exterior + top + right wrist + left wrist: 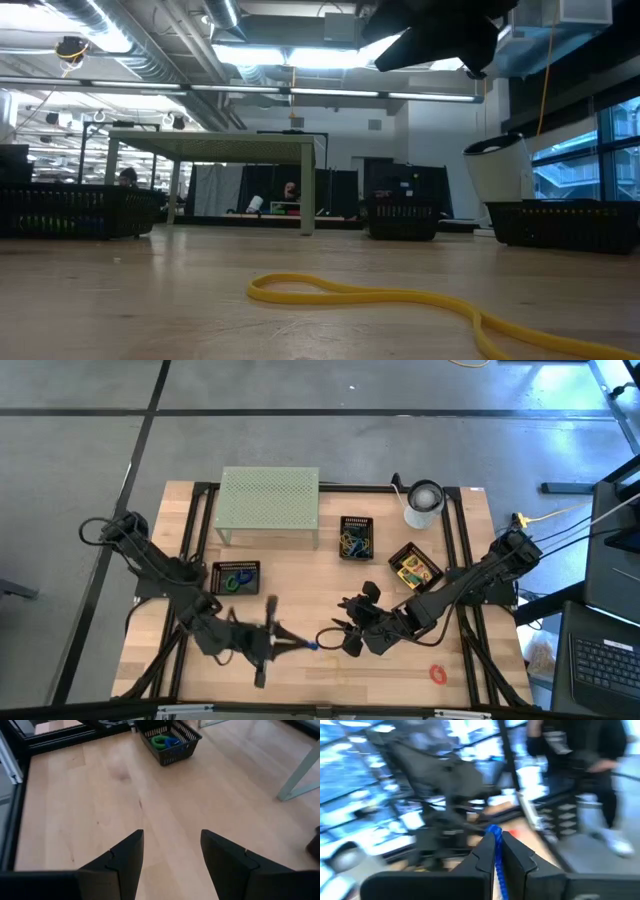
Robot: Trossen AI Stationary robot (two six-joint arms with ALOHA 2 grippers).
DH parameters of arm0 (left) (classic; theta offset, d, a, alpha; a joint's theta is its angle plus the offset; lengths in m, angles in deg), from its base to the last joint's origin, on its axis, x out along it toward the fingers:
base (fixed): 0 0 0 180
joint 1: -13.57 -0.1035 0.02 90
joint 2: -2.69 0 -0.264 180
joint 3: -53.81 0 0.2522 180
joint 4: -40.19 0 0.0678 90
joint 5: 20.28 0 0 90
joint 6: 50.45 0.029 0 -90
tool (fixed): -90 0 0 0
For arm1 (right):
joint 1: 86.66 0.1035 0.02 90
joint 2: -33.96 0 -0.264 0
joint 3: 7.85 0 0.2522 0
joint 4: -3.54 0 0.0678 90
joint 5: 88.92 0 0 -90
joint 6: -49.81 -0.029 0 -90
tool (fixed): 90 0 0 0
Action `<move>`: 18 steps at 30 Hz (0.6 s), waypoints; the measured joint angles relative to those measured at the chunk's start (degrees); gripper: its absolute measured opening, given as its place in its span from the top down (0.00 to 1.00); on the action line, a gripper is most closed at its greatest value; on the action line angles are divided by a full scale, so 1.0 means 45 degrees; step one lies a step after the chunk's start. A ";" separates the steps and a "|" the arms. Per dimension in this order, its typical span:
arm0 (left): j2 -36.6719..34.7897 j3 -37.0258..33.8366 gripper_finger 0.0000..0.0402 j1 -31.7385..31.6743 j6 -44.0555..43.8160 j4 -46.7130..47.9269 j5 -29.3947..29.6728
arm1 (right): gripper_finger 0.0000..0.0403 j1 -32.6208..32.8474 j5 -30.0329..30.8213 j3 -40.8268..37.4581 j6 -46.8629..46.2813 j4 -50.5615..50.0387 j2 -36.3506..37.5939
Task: Pick & Place Office Desk Supplies
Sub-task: Put the blue spring rubber band into the left black bin
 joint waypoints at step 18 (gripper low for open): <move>-0.1139 0.0000 0.96 -0.0512 0.0879 0.1910 0.3928 | 0.51 -0.0284 0.0571 0.0005 0.0898 0.3139 0.0009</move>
